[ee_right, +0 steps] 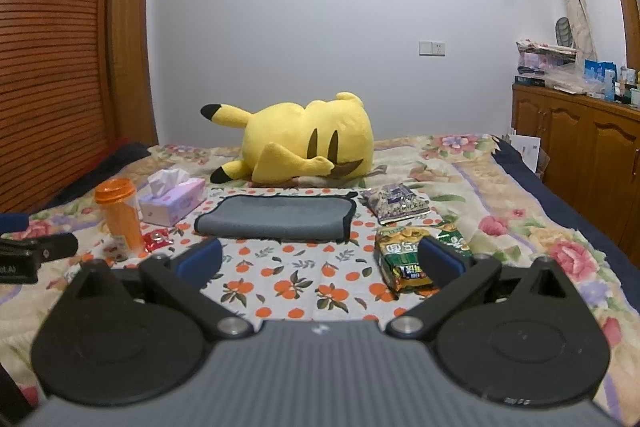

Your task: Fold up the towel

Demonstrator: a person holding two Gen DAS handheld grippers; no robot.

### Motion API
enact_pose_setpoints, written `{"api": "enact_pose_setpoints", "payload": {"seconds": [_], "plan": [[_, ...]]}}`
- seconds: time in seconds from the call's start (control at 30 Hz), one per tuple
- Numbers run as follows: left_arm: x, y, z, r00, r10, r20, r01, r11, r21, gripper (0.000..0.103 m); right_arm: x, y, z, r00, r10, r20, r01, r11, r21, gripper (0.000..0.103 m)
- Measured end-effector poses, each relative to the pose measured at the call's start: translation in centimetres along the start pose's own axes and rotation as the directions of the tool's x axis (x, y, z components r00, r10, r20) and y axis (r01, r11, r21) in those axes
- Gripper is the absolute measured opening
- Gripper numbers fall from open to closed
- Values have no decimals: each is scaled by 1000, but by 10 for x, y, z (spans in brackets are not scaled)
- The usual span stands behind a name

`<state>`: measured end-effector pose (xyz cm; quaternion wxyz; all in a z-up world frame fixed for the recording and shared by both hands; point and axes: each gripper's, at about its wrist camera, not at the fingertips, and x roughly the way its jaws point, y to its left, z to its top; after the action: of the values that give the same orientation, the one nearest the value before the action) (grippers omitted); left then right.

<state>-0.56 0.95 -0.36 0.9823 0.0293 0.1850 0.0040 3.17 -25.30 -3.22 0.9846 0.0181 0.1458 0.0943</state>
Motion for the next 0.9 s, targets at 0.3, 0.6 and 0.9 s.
{"api": "enact_pose_setpoints", "payload": {"seconds": [0.3, 0.6, 0.9], "plan": [[0, 0, 0, 1000, 0, -2, 0, 1000, 1, 103, 0, 0, 0, 1000, 0, 0, 0, 1000, 0, 103], [0, -1, -1, 1000, 2, -5, -2, 1000, 4, 103, 0, 0, 0, 1000, 0, 0, 0, 1000, 1, 103], [1, 0, -2, 1000, 2, -5, -2, 1000, 4, 103, 0, 0, 0, 1000, 0, 0, 0, 1000, 0, 103]]}}
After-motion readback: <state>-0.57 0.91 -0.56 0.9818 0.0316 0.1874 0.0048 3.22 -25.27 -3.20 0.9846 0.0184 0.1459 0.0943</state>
